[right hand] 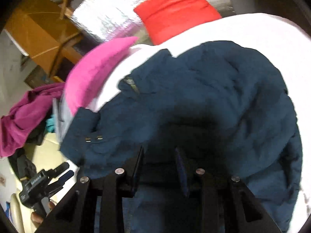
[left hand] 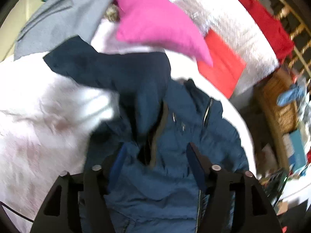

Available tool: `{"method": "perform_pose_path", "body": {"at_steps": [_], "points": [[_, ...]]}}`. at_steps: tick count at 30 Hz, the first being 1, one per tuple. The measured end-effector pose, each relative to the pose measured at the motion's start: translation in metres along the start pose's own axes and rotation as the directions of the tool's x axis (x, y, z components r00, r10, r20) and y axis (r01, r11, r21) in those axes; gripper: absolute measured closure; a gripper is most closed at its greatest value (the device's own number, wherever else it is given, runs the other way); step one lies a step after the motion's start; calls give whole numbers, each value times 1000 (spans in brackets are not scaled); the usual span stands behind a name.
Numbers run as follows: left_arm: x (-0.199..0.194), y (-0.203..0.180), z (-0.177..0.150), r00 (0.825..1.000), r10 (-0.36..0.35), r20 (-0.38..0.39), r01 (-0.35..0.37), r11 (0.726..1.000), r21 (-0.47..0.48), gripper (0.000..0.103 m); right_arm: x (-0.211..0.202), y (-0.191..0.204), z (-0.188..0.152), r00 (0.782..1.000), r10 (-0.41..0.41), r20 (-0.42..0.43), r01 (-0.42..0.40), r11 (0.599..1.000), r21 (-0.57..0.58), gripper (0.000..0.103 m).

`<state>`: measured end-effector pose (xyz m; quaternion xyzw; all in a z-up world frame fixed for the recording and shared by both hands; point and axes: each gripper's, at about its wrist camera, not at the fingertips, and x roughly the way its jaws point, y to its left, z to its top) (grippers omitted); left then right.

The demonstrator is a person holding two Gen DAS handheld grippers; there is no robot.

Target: Fold large clothes

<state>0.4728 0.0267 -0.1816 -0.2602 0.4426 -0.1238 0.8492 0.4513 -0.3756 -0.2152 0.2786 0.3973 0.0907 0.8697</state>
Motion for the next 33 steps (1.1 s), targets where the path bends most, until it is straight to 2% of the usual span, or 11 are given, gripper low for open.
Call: {"method": "perform_pose_path", "body": {"at_steps": [2,5,9,11,16,20,23,27,33], "points": [[-4,15,10,1000,3,25,-1,998,-62,26,2,13,-4,1000,24,3,-23,999,-43,66],[2,42,21,1000,-5,28,9,986,-164,25,16,20,-11,999,40,-36,-42,998,-49,66],[17,66,33,996,-73,46,83,959,-270,25,43,20,-17,995,4,-101,-9,999,-46,66],[23,73,38,990,-133,53,143,941,-308,25,52,16,-20,992,-20,-125,15,999,-37,66],[33,73,48,972,-221,76,233,904,-359,24,59,7,-20,989,-4,-146,2,1000,-9,67],[34,76,53,953,-280,118,304,854,-422,24,61,8,-20,988,-13,-152,8,1000,-29,67],[25,76,56,944,-293,151,329,845,-422,24,60,10,-21,988,-22,-153,14,999,-50,67],[31,81,61,943,-295,153,333,829,-449,22,60,10,-20,988,-22,-156,13,999,-53,67],[59,99,64,944,-298,144,329,798,-504,23,60,9,-21,988,-20,-152,12,999,-52,67]]}}
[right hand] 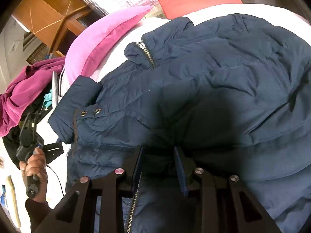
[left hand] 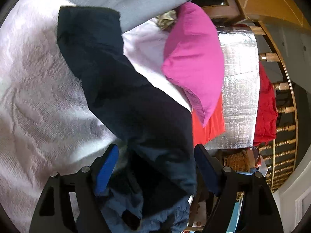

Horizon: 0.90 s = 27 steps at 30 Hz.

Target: Fold large clothes

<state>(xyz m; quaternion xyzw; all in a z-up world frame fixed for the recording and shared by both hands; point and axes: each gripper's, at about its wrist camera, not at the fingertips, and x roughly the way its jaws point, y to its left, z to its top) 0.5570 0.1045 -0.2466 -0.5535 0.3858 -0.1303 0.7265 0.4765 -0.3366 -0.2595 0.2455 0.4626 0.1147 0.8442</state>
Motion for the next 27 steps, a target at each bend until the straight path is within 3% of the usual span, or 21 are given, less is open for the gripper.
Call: {"method": "perform_pose_path", "body": {"at_steps": [4,7,11,15,18,24,27], "points": [[8,12,7,1000,-7,13,7,999,-32,28,0,1,-1,1000,-1,1,1,1000,-1,67],[8,9,10,999,-12,30,12,1000,-13,46,0,1,0,1000,-1,1,1,1000,-2,67],[2,-9,9,997,22,73,-27,997,73,74,0,1,0,1000,-3,1,3,1000,-2,67],[-7,-44,-2,995,25,96,-45,976,211,83,-2,0,0,1000,1,-3,-1,1000,6,67],[-11,-79,-21,994,42,99,-74,935,348,86,-8,-6,1,999,32,1,-32,998,50,67],[6,-136,-89,996,77,37,-84,806,586,89,-42,-18,3,994,51,101,-62,993,102,68],[31,-142,-131,988,156,-2,-116,743,660,90,-63,-31,5,986,48,157,-71,987,142,67]]}}
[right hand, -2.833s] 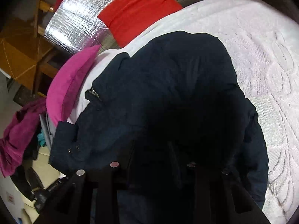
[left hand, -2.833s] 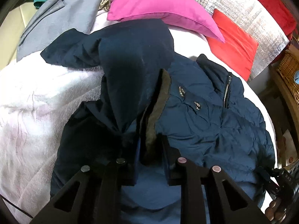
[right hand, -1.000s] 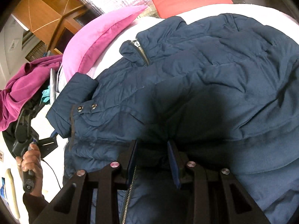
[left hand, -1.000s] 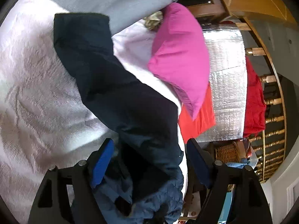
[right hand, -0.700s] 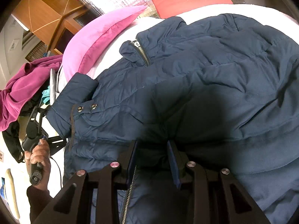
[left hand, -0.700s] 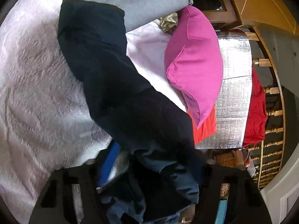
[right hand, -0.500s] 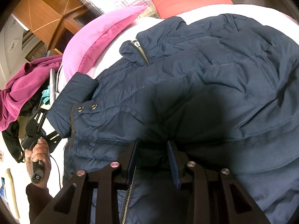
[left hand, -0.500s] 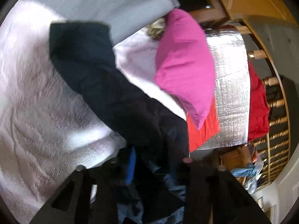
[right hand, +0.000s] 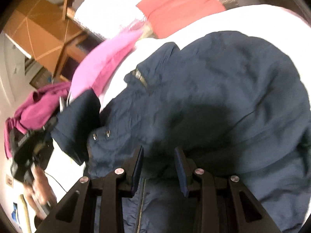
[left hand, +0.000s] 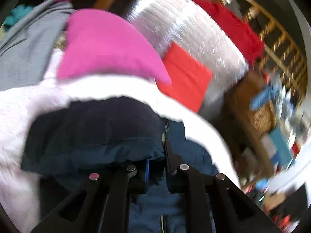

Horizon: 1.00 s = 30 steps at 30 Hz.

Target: Fold large clothes

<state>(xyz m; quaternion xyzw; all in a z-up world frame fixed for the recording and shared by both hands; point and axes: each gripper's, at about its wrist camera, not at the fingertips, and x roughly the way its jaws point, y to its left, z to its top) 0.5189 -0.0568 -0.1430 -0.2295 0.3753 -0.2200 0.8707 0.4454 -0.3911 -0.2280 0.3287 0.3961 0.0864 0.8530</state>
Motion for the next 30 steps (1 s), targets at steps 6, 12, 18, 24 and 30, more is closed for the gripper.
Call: {"method": "perform_pose_path", "body": {"at_steps": [6,12,18,24,30], "points": [[67,9,-58,974,102,-201,-113,993,-41,90,-23,-23,6,999,-10,36,7,997,75,66],[52,31,-64,962,-37,-270,-5,988,-152,59,-34,-24,8,999,-13,46,9,997,72,66],[-7,36,-70,971,-26,-237,-11,988,-153,23,-38,-18,7,999,-2,46,0,999,52,66],[-50,97,-43,996,-31,-88,-3,934,-358,22,-34,-5,-1,999,9,46,-10,1000,19,66],[-44,154,-33,999,-37,-21,20,841,-541,22,-21,3,-6,1000,-6,24,6,1000,-14,66]]}}
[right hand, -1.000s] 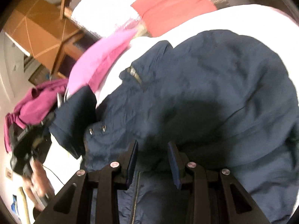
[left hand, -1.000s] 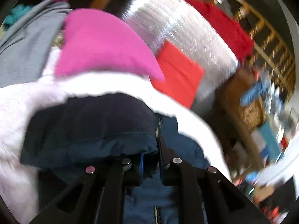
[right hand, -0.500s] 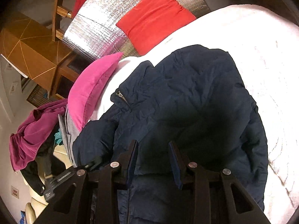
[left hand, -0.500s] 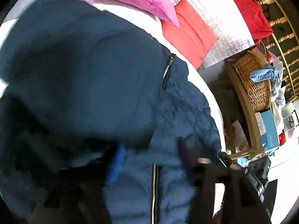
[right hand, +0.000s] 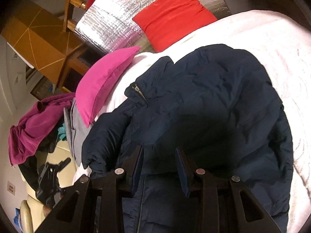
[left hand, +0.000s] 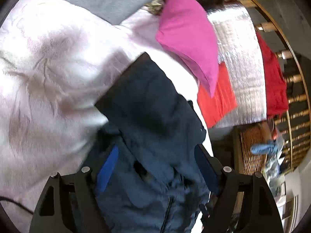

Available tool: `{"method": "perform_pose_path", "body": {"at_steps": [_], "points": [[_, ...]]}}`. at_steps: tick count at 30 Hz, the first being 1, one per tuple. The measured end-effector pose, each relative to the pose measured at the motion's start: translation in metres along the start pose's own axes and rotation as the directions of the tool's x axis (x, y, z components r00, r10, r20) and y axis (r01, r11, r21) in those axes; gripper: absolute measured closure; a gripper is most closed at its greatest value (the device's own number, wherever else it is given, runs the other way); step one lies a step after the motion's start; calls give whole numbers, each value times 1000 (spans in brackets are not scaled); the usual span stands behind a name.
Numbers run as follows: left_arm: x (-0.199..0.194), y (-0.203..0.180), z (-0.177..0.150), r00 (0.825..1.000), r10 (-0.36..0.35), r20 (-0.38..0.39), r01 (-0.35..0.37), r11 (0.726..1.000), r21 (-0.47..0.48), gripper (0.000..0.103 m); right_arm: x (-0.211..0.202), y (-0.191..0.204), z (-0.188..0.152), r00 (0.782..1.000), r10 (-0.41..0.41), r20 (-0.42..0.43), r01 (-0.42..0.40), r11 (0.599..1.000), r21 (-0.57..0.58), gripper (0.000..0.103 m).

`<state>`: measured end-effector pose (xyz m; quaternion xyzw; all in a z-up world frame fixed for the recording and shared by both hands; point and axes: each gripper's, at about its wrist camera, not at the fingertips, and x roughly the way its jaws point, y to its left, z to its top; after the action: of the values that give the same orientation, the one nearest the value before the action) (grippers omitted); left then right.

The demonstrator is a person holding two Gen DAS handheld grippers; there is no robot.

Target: Fold large clothes

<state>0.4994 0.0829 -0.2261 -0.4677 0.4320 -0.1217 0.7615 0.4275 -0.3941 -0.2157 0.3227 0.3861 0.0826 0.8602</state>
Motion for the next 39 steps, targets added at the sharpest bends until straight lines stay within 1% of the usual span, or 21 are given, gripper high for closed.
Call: {"method": "perform_pose_path", "body": {"at_steps": [3,7,10,11,12,13,15,17,18,19,21,24,26,29,31,34,35,36,37,38,39], "points": [[7,4,12,1000,-7,10,7,1000,-4,22,6,0,1,1000,-1,-7,1,1000,4,66],[18,14,23,1000,11,16,-11,999,-30,22,14,0,1,1000,-1,-16,1,1000,12,66],[14,15,27,999,-4,50,6,999,-42,24,19,4,0,1000,-9,-23,9,1000,-5,66],[10,14,27,997,-12,73,15,999,-41,31,19,4,0,1000,-10,-25,10,1000,-8,66],[7,10,27,996,-17,91,20,999,-31,47,20,3,1,1000,-12,-25,12,1000,-10,66],[5,6,27,995,-18,102,20,1000,-15,55,21,3,1,1000,-14,-24,14,1000,-10,66],[1,-8,26,992,-26,120,20,999,43,78,21,1,3,1000,-17,-22,17,1000,-5,66],[-3,-27,21,990,4,142,-23,991,129,80,21,-3,4,1000,-22,-18,22,1000,3,66],[-5,-42,15,987,13,159,-44,980,195,82,21,-4,5,1000,-24,-18,24,1000,4,66],[-5,-52,10,986,9,164,-47,972,231,83,20,-5,6,1000,-25,-17,25,1000,6,66],[-7,-79,-6,986,-20,165,-37,942,334,84,18,-8,8,999,-30,-13,30,1000,9,66],[-11,-117,-35,988,-49,148,-29,874,485,84,12,-15,13,999,-34,-2,34,999,22,66],[-7,-140,-62,992,-61,113,-15,819,574,85,7,-20,16,999,-36,10,36,999,35,66],[7,-161,-96,997,-58,42,17,760,650,85,0,-27,18,999,-37,21,36,998,51,66],[25,-168,-117,1000,-30,-4,25,733,679,85,-6,-31,20,999,-40,28,38,998,58,66],[57,-170,-151,996,61,-73,10,691,722,84,-14,-37,20,999,-40,36,37,997,70,66],[69,-168,-162,990,107,-97,-2,679,735,78,-16,-39,20,998,-40,37,37,997,73,66],[78,-167,-167,983,139,-118,-6,674,739,63,-19,-42,21,998,-42,39,39,996,78,66],[87,-164,-173,973,176,-148,-8,671,742,52,-21,-44,21,998,-43,41,40,996,83,66],[94,-160,-177,962,213,-171,-15,668,744,35,-25,-47,22,998,-44,44,40,995,92,66],[99,-156,-181,948,260,-184,-37,663,748,31,-27,-49,22,998,-46,46,41,994,98,66]]}}
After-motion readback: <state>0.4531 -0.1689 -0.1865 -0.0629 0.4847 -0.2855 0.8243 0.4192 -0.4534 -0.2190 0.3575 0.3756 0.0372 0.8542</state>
